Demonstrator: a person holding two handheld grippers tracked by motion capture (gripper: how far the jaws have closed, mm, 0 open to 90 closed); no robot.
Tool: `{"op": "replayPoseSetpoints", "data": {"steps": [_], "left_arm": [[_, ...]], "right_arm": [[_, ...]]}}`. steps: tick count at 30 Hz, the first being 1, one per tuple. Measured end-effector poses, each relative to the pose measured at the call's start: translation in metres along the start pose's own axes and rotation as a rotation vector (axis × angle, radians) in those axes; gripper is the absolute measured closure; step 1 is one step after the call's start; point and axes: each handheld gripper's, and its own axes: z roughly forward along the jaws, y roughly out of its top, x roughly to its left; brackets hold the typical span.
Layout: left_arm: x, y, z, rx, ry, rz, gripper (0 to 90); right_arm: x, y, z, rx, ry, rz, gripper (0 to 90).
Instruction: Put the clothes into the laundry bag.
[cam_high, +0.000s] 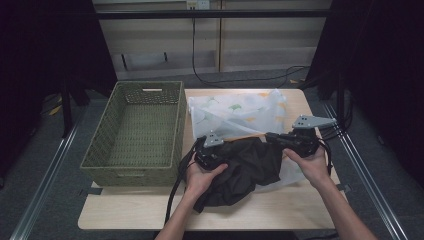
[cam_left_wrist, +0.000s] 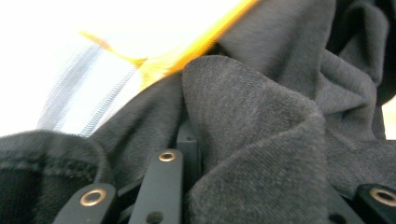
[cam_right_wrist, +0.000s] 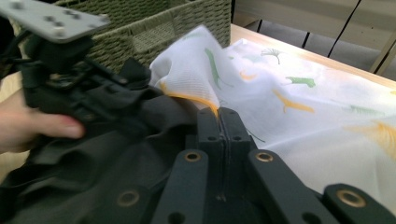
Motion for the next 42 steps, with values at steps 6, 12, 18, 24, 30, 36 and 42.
{"op": "replayPoseSetpoints", "data": {"steps": [6,12,18,24,30,36,42], "left_arm": [[-0.003,0.001,0.008,0.025,0.018,0.015,72.9],[-0.006,0.001,0.012,0.035,0.03,0.01,71.1],[-0.005,-0.005,0.013,-0.017,-0.065,0.017,53.7],[-0.01,0.001,-0.011,-0.05,-0.155,0.059,26.0],[-0.016,0.003,-0.034,-0.002,-0.173,0.156,9.5],[-0.027,-0.019,-0.009,0.144,-0.215,0.207,0.0],[-0.037,-0.03,0.002,0.202,-0.217,0.286,0.0]], "right_arm": [[0.014,-0.006,-0.011,0.035,0.013,-0.011,88.7],[0.014,-0.038,-0.012,0.096,0.023,0.03,88.7],[0.013,-0.055,0.012,0.161,0.051,0.055,88.6],[0.018,-0.053,0.024,0.171,0.078,0.038,88.5],[0.013,-0.052,0.017,0.142,0.075,0.054,88.4],[0.01,-0.048,0.013,0.116,0.058,0.06,88.3],[0.004,-0.046,0.006,0.05,0.017,0.061,88.0]]}}
